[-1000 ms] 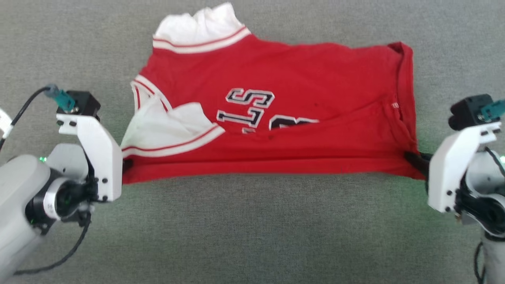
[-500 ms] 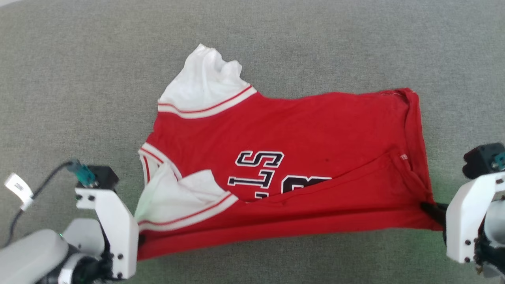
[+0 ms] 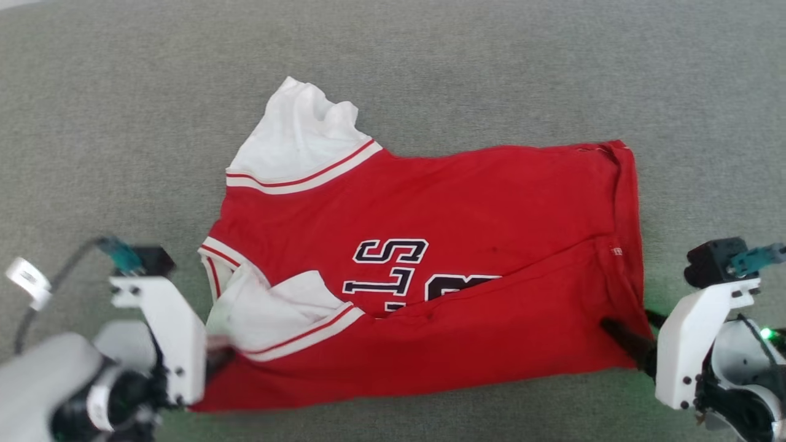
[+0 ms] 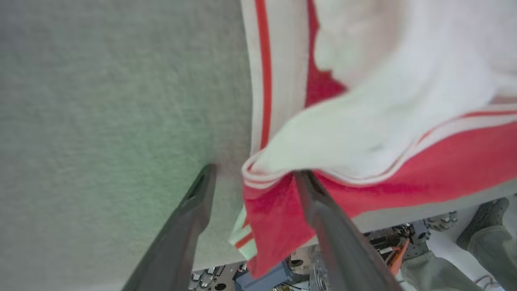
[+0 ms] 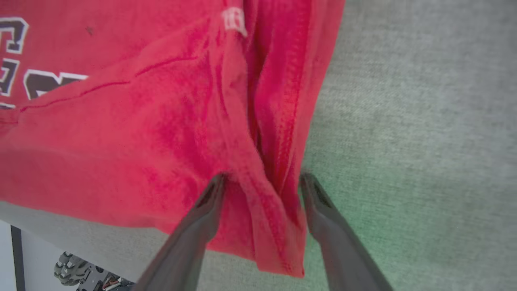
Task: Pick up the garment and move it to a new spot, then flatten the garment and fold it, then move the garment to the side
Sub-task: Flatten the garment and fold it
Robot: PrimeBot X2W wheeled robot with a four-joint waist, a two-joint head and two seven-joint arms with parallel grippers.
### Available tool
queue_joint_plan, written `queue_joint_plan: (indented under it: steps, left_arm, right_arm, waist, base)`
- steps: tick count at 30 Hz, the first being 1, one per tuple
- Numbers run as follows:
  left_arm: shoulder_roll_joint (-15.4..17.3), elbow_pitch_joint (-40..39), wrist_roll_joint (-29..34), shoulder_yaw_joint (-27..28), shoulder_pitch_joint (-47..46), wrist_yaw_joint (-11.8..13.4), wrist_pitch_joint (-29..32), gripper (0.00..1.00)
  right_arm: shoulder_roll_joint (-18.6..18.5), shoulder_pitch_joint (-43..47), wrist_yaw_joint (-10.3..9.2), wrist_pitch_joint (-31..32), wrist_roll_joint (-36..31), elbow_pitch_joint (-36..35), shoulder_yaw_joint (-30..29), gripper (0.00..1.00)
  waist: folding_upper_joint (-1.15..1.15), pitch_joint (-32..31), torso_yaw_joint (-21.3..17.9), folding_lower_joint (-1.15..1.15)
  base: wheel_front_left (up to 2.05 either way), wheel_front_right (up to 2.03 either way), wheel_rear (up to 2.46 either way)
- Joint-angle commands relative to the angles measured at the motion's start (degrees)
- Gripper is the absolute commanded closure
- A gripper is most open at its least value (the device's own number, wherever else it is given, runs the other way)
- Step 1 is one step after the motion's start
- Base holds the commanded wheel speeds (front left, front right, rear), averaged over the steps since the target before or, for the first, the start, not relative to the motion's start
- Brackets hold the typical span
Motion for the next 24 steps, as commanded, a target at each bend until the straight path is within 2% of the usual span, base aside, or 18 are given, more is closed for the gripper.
queue_joint_plan:
  steps: [1, 6, 11, 15, 18, 19, 24]
  left_arm:
    - [1.10, -0.36, 0.76, 0.97, -1.67, 0.52, 0.27, 0.00]
    - [5.52, -3.37, 2.64, 2.96, -6.07, 1.40, 2.21, 0.00]
    - [7.80, -3.40, 5.11, 4.94, -11.95, -0.45, 3.71, 0.00]
    - [6.82, 0.99, 6.68, 6.29, -16.73, -3.28, 4.10, 0.00]
    - [5.41, 5.39, 8.01, 6.59, -20.43, -6.46, 4.79, 0.00]
    - [5.41, 5.39, 8.01, 6.59, -20.43, -6.46, 4.79, 0.00]
    - [2.11, 14.64, 10.40, 6.65, -25.85, -12.35, 4.15, 0.00]
  right_arm:
    - [-0.22, 0.10, -0.01, -1.15, 0.41, -0.96, -0.27, 0.00]
    - [1.30, -0.17, 0.00, -7.10, 0.77, -5.90, -1.15, 0.00]
    - [2.21, -1.98, 0.00, -17.56, -1.58, -9.57, -0.21, 0.00]
    - [3.35, -4.02, 0.00, -28.97, -4.29, -9.45, 2.21, 0.00]
    - [3.81, -5.53, -0.01, -37.14, -6.32, -7.81, 4.83, 0.00]
    - [3.81, -5.53, -0.01, -37.14, -6.32, -7.81, 4.83, 0.00]
    - [5.14, -7.88, 0.00, -48.24, -9.36, -3.66, 8.30, 0.00]
  waist:
    - [0.00, -0.09, -0.60, 0.00]
    - [0.00, -0.05, -3.12, 0.00]
    - [0.00, 0.60, -6.50, 0.00]
    - [0.00, 1.53, -9.60, 0.00]
    - [0.00, 2.40, -11.89, 0.00]
    - [0.00, 2.40, -11.89, 0.00]
    - [0.00, 3.98, -15.18, 0.00]
  base:
    - [0.00, 0.00, 0.00]
    - [0.00, 0.00, 0.00]
    - [0.00, 0.00, 0.00]
    - [0.00, 0.00, 0.00]
    - [0.00, 0.00, 0.00]
    - [0.00, 0.00, 0.00]
    - [0.00, 0.00, 0.00]
